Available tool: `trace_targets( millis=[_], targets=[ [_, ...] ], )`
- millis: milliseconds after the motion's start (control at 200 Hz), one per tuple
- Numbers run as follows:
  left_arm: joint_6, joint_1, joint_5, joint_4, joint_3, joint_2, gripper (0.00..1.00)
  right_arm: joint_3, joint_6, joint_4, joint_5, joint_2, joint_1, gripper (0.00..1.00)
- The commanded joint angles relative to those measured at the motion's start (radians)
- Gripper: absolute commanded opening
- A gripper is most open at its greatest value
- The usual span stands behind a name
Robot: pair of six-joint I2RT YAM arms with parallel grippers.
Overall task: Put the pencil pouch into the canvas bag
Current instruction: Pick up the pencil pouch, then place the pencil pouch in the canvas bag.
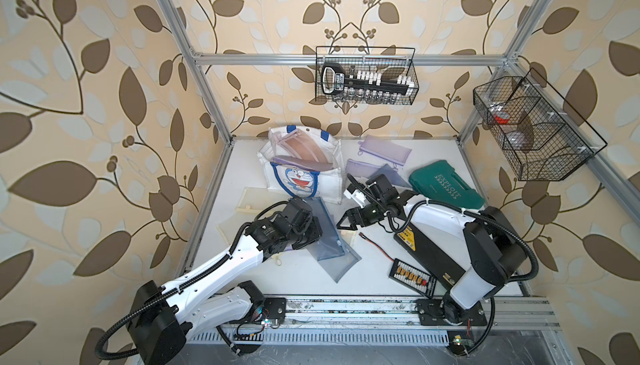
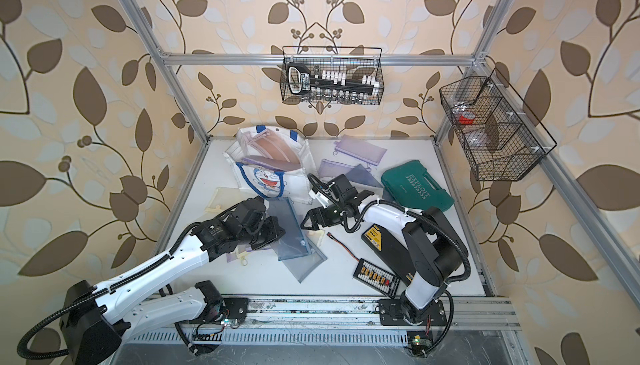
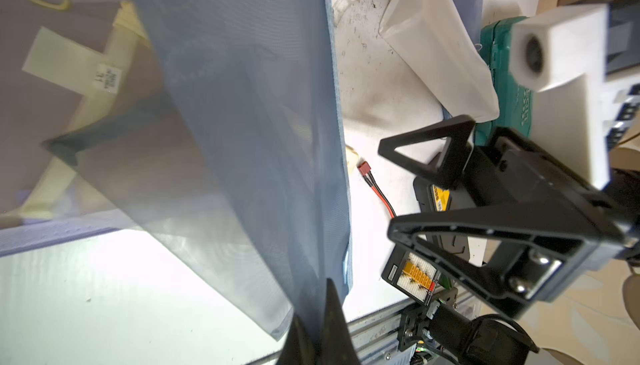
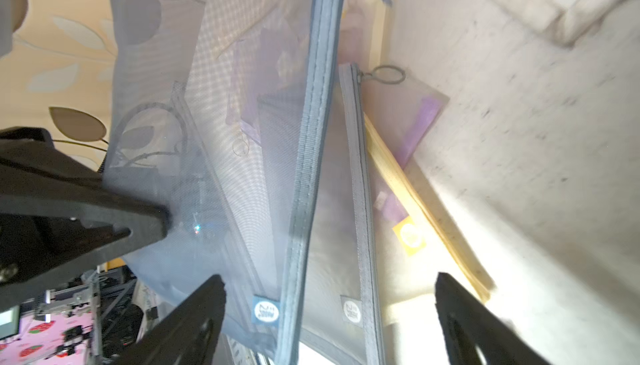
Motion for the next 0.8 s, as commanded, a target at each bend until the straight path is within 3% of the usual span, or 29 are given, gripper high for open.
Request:
trace_targets(
  millis=[0, 485, 795],
  targets=[
    [0.029, -0.012, -0.034, -0.166, 0.063, -0.012, 0.0, 0.051, -0.034, -0.07, 0.015, -0.055, -0.017, 0.99],
    [0.067, -0.025, 0.001, -0.389, 0.275, -0.047, 0.0, 0.058, -0.037, -0.143, 0.051, -0.186, -0.09, 0.99],
    [0.123, -0.025, 0.017, -0.467, 0.576, 0.06, 0.0, 0.12, -0.045, -0.198, 0.054, -0.228, -0.127, 0.99]
  ],
)
